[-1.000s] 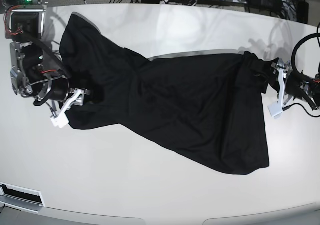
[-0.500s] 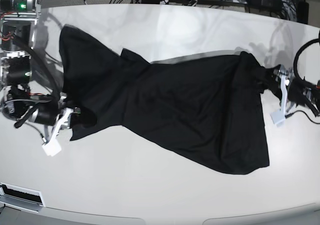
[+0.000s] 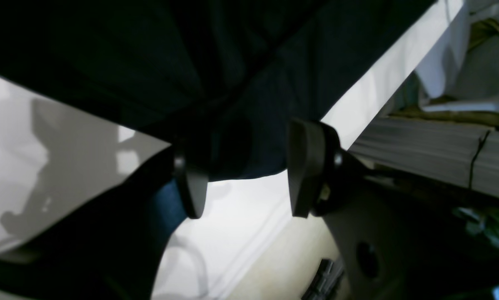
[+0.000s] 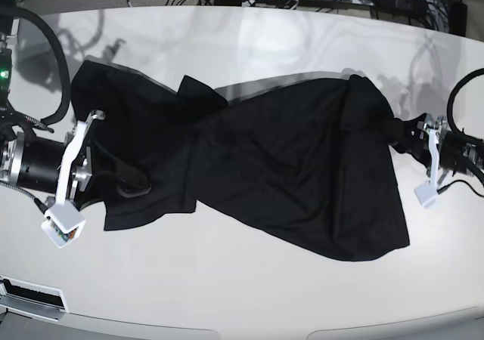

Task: Layout the t-shirt on the table in an organized manner, then fold the t-shirt properly
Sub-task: 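Regrasp the shirt edge with the left gripper near the sleeve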

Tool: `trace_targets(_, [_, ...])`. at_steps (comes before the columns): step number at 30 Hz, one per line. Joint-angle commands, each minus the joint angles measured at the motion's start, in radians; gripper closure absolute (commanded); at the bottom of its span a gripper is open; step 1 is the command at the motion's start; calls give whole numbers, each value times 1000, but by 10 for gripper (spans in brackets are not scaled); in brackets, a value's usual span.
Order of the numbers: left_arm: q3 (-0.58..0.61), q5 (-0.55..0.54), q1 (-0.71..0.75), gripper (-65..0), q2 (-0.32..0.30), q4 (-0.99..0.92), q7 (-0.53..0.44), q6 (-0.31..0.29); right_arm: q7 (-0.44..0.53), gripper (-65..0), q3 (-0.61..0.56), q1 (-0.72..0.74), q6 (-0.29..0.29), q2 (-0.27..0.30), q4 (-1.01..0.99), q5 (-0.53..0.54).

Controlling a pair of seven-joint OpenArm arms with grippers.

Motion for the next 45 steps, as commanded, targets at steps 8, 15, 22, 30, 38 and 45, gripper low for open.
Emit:
trace_targets(8, [-142, 14, 6, -312, -60, 8, -59, -4, 23, 0, 7, -85, 5, -64, 14, 13])
trace_targets(15, [-453, 6, 95, -312, 34, 8, -40, -4, 23, 0, 7, -102, 5, -153, 14, -45])
trace_targets(22, [-608, -11, 188, -312, 219, 9, 49, -4, 85, 0, 6, -100, 5, -154, 14, -172])
trace_targets(30, [-608, 8, 195, -312, 398, 39, 59, -4, 113, 0, 6, -100, 5, -154, 13, -245])
trace_targets(38, [-542, 448, 196, -312, 448, 48, -94, -4, 126, 0, 6, -103, 5, -154, 13, -299])
trace_targets(45, [-455, 778, 192, -312, 429, 48, -273, 64, 129, 0, 6, -102, 5, -154, 13, -298])
